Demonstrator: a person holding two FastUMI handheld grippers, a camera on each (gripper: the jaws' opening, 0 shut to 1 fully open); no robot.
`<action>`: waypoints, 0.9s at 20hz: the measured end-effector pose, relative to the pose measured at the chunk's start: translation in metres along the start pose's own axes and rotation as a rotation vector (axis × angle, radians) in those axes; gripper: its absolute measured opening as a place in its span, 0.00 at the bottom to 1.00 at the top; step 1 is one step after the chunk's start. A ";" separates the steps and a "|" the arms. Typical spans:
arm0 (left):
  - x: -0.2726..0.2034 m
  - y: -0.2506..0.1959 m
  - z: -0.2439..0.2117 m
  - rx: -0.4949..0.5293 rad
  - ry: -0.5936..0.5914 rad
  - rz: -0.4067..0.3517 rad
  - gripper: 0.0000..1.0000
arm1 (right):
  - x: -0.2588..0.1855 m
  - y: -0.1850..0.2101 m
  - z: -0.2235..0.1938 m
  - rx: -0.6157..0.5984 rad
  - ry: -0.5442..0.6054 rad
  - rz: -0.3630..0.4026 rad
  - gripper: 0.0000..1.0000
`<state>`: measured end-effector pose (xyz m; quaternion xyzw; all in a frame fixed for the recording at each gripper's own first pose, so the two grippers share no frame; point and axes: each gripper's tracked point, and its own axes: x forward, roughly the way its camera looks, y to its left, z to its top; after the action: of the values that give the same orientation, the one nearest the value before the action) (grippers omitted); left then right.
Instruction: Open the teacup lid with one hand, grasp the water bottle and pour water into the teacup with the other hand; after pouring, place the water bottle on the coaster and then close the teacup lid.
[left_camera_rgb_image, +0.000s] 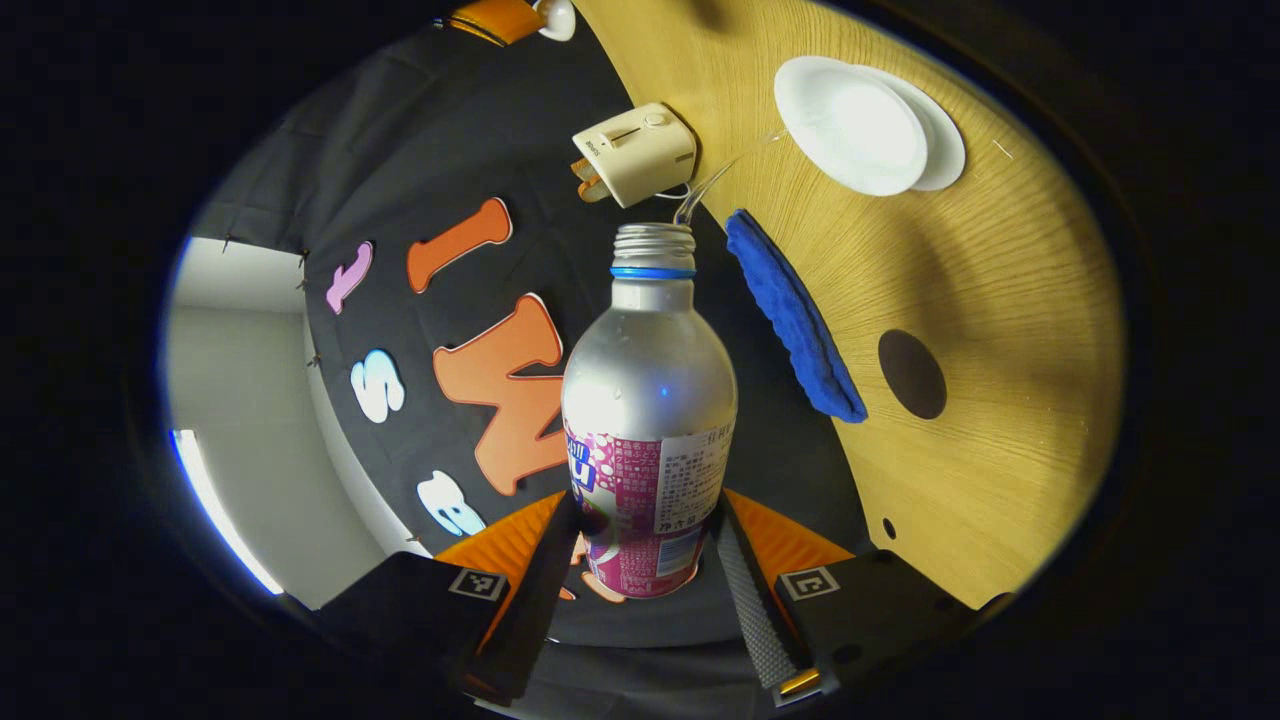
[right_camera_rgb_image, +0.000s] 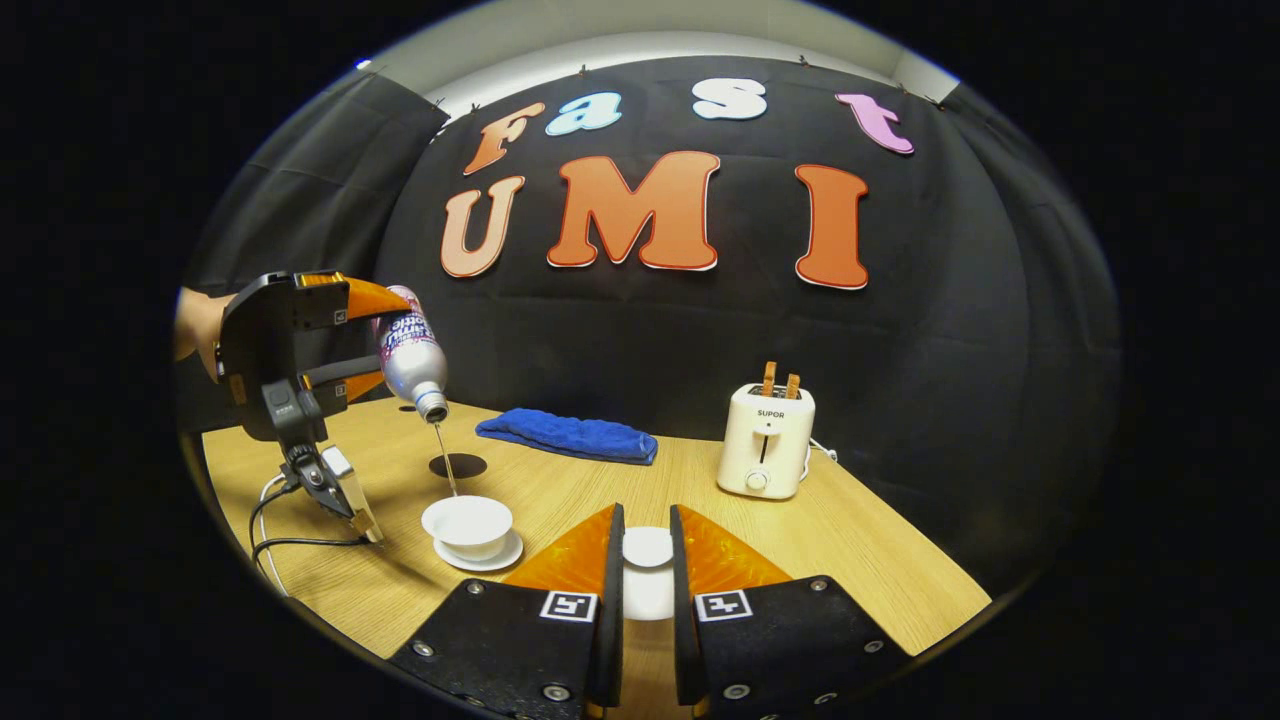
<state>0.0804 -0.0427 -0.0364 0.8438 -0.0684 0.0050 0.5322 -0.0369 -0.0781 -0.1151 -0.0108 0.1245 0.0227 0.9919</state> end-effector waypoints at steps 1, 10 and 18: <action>0.000 0.003 -0.001 0.006 -0.003 0.007 0.86 | -0.001 0.000 0.001 -0.001 -0.001 0.003 0.22; 0.003 0.032 -0.017 0.053 -0.013 0.069 0.84 | -0.005 0.000 0.003 -0.034 -0.004 -0.009 0.22; 0.000 0.034 -0.009 0.084 -0.044 0.111 0.84 | -0.006 0.002 0.001 -0.045 0.002 -0.006 0.22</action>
<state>0.0770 -0.0490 -0.0017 0.8602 -0.1265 0.0188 0.4936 -0.0431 -0.0766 -0.1127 -0.0334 0.1250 0.0226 0.9913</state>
